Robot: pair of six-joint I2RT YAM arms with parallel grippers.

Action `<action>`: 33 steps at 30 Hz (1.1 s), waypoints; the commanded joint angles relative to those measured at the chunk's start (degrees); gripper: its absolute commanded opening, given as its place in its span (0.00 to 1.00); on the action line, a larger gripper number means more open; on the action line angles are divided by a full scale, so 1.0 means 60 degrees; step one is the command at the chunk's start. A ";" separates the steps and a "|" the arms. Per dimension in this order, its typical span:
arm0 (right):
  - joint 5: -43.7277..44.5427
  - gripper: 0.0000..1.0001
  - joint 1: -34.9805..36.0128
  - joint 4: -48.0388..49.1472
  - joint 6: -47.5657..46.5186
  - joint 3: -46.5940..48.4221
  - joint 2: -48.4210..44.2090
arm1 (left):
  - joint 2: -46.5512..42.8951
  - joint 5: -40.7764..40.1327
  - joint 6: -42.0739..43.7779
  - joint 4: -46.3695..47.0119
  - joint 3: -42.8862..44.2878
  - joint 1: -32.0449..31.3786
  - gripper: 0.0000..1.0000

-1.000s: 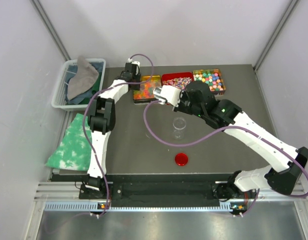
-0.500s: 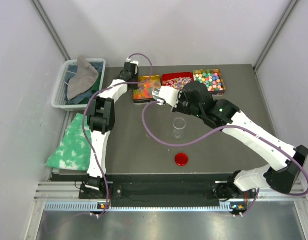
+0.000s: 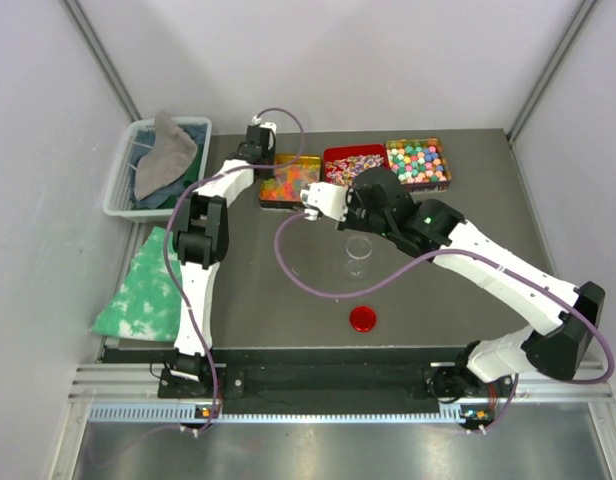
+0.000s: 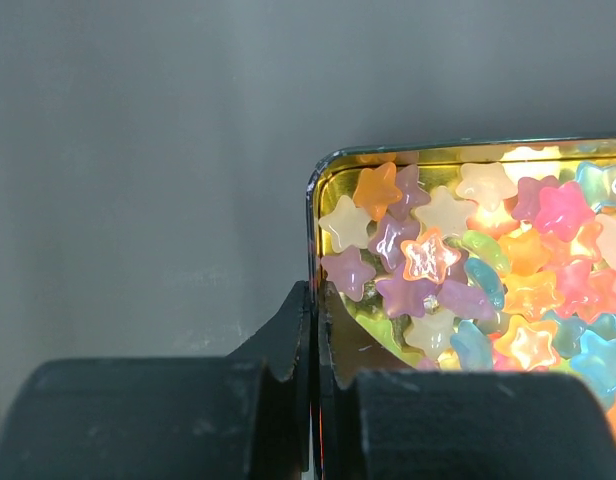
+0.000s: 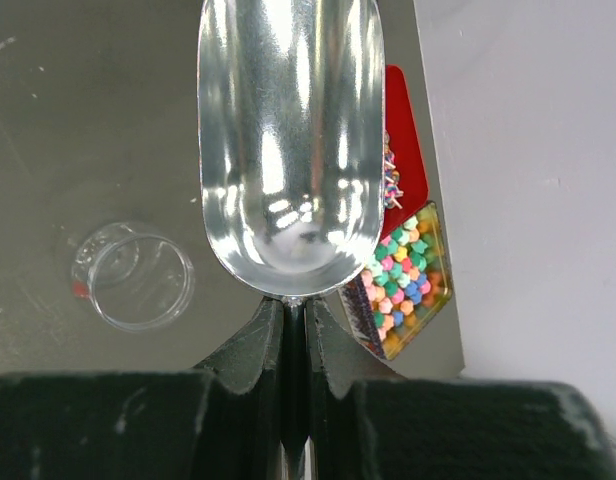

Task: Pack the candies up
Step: Scoop the fake candies from the storage box.

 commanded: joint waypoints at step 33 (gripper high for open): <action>0.4131 0.00 0.0841 0.3218 -0.5820 -0.0775 0.2718 | -0.6193 0.0628 0.3533 0.1856 -0.4973 -0.1262 0.00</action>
